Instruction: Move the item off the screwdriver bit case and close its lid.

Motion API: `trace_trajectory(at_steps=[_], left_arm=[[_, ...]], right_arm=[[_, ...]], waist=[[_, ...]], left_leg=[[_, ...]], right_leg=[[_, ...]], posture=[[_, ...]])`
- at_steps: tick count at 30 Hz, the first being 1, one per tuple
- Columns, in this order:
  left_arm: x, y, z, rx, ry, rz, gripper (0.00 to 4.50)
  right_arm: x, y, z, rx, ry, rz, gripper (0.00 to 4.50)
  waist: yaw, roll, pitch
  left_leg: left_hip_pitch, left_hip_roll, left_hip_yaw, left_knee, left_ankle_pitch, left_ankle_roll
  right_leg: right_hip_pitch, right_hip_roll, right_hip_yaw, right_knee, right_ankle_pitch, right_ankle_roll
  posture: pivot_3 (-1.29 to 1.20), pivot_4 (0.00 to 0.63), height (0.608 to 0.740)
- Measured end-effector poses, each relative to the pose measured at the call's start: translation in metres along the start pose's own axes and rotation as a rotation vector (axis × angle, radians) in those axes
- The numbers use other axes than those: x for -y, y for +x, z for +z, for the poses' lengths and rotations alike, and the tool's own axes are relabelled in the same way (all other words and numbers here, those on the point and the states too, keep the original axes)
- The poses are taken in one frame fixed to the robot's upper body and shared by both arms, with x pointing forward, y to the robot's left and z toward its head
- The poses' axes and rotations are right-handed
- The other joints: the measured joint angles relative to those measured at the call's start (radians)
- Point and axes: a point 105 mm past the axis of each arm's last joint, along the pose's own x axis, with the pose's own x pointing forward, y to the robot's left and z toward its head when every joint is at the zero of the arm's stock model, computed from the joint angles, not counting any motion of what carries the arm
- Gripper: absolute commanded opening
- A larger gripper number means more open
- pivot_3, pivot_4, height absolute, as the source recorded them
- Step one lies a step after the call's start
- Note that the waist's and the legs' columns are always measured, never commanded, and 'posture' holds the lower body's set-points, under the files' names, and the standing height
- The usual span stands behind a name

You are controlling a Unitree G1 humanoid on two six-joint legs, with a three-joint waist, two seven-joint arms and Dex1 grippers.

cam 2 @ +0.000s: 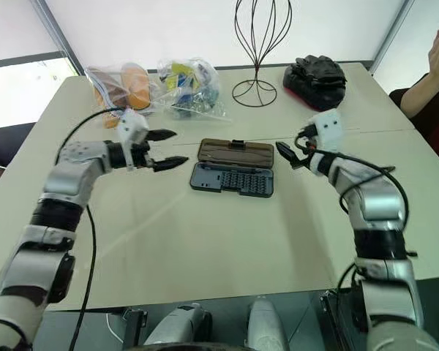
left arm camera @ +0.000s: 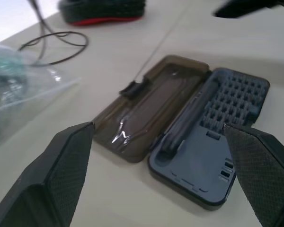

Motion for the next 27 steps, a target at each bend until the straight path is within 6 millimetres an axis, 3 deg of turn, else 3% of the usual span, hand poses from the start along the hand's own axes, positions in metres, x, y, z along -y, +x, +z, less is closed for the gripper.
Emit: trace_trajectory(at_steps=[5, 8, 13, 16, 23, 27], left_arm=[[-0.001, 0.019, -0.002, -0.027, 0.061, -0.042, 4.50], [-0.002, 0.023, 0.003, -0.005, 0.077, -0.030, 4.50], [0.002, 0.011, -0.014, 0.016, 0.011, 0.053, 4.50], [0.005, 0.000, -0.023, 0.026, -0.038, 0.111, 4.50], [0.003, -0.012, 0.001, 0.126, -0.042, 0.209, 4.50], [0.001, -0.016, -0.003, 0.123, -0.068, 0.254, 4.50]], right_arm=[[-0.012, 0.046, -0.004, -0.139, 0.059, -0.001, 4.44], [-0.019, 0.063, -0.010, -0.217, 0.081, 0.009, 4.44], [-0.019, 0.071, -0.036, -0.337, 0.042, 0.014, 4.44], [-0.018, 0.073, -0.035, -0.349, 0.008, 0.016, 3.58], [-0.025, 0.077, -0.039, -0.364, -0.009, 0.044, 0.05], [-0.029, 0.078, -0.040, -0.374, -0.027, 0.061, 0.02]], waist=[[-0.017, 0.000, 0.000], [-0.019, 0.000, 0.000], [-0.026, 0.000, 0.000], [-0.039, 0.000, 0.000], [-0.040, 0.000, -0.001], [-0.039, -0.001, -0.002]], left_leg=[[-0.003, 0.000, -0.001, 0.001, 0.000, 0.000], [-0.004, 0.000, -0.001, 0.001, 0.000, 0.000], [-0.007, 0.000, -0.002, 0.002, 0.000, 0.000], [-0.010, 0.000, -0.003, 0.002, 0.000, 0.000], [-0.010, -0.001, -0.004, 0.005, 0.000, 0.000], [-0.009, -0.002, -0.005, 0.007, 0.000, 0.000]], right_leg=[[-0.002, -0.001, 0.000, 0.004, 0.000, 0.000], [-0.005, -0.001, 0.000, 0.005, 0.000, 0.000], [-0.008, -0.001, 0.001, 0.006, 0.000, 0.000], [-0.010, -0.001, 0.000, 0.007, 0.000, 0.000], [-0.008, 0.000, 0.000, 0.008, 0.000, 0.000], [-0.005, 0.000, -0.001, 0.008, 0.000, 0.000]], posture=[[0.00, 0.150, 0.740], [0.00, 0.150, 0.740], [0.00, 0.150, 0.740], [0.00, 0.150, 0.740], [0.00, 0.150, 0.740], [0.00, 0.150, 0.740]])
